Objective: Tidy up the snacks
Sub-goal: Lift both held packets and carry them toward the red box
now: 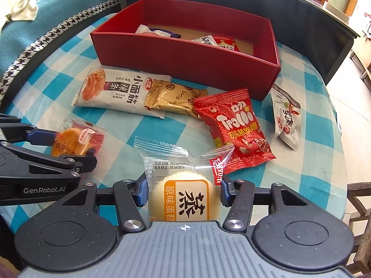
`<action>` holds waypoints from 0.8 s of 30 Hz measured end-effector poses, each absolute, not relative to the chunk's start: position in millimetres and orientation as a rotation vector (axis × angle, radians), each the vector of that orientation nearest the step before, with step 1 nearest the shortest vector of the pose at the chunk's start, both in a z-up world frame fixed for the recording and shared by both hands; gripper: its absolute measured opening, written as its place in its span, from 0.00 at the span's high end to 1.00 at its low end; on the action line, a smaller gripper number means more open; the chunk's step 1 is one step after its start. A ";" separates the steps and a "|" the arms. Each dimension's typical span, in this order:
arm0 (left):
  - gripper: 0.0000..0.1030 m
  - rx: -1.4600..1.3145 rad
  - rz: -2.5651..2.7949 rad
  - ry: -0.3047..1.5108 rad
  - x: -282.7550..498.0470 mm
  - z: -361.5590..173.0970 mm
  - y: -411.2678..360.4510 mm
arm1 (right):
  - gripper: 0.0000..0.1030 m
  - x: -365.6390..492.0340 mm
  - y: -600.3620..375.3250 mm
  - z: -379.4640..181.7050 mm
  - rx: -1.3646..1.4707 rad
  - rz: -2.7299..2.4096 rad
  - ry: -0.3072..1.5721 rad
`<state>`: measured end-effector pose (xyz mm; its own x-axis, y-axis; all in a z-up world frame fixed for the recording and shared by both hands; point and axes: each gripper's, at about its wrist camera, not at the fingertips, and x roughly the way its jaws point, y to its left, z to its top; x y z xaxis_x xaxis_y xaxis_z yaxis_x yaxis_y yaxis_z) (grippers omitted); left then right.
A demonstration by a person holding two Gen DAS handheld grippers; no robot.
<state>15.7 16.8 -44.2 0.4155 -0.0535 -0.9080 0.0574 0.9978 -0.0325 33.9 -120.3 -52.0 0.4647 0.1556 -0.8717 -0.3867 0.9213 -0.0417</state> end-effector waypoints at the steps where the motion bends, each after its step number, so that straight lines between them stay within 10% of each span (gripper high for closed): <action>1: 0.17 0.005 -0.070 1.137 15.8 -43.4 16.5 | 0.39 33.9 -120.2 -51.7 -0.246 0.338 1.036; 24: 0.17 0.042 -0.047 1.020 32.2 -15.7 9.6 | 0.39 46.8 -125.1 -26.3 -0.181 0.344 0.960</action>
<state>32.2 9.6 -15.7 0.5227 -0.0195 -0.8523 0.0588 0.9982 0.0133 46.8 -125.1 -26.3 0.5250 0.2063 -0.8258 -0.3652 0.9309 0.0004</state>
